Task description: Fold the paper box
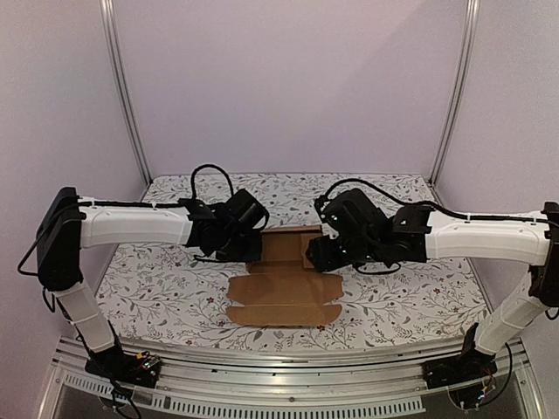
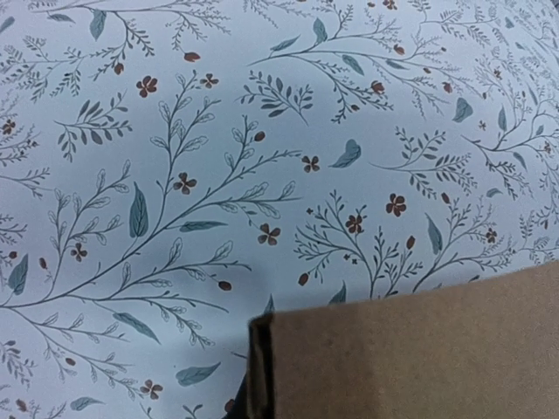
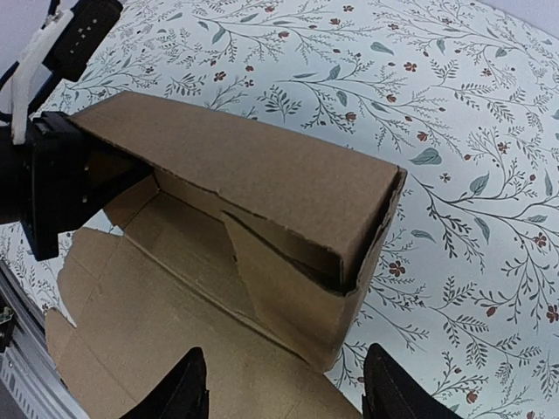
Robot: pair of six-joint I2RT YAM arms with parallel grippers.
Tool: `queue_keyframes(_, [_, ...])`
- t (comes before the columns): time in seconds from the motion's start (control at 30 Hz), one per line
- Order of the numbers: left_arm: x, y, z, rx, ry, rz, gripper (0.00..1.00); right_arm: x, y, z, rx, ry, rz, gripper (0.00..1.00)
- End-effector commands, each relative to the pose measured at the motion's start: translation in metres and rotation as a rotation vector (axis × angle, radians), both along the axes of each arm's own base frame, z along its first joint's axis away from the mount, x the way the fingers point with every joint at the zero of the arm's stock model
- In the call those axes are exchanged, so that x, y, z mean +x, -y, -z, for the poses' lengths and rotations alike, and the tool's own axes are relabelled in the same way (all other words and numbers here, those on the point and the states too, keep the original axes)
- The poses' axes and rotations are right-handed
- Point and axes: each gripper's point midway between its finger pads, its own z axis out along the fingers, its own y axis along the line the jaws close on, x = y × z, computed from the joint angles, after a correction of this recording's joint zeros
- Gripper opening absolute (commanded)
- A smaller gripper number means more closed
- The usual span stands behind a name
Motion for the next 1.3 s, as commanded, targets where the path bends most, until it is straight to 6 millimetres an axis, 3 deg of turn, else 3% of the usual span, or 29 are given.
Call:
queue_keyframes(0.0, [0.014, 0.014, -0.012, -0.013, 0.14, 0.049, 0.0, -0.019, 0.01, -0.014, 0.038, 0.006, -0.097, 0.61])
queue_keyframes(0.2, [0.021, 0.02, -0.006, 0.009, 0.222, 0.126, 0.0, -0.026, 0.03, -0.045, 0.078, 0.047, -0.174, 0.62])
queue_keyframes(0.33, [0.025, 0.022, 0.0, 0.027, 0.265, 0.161, 0.0, -0.023, 0.033, -0.069, 0.133, 0.066, -0.236, 0.53])
queue_keyframes(0.43, [0.026, 0.026, -0.002, 0.012, 0.301, 0.181, 0.0, -0.019, 0.033, -0.073, 0.156, 0.053, -0.263, 0.39])
queue_keyframes(0.6, [0.027, 0.029, -0.008, -0.025, 0.388, 0.189, 0.0, -0.011, 0.022, -0.07, 0.165, 0.029, -0.299, 0.01])
queue_keyframes(0.87, [0.026, 0.029, 0.01, -0.015, 0.375, 0.182, 0.0, 0.001, -0.005, -0.052, 0.197, 0.003, -0.326, 0.0])
queue_keyframes(1.03, [0.023, 0.031, 0.015, 0.002, 0.377, 0.189, 0.0, 0.016, -0.007, -0.033, 0.177, 0.001, -0.276, 0.0])
queue_keyframes(1.27, [0.021, 0.032, 0.018, 0.017, 0.375, 0.194, 0.0, 0.032, 0.005, -0.013, 0.148, -0.007, -0.206, 0.0])
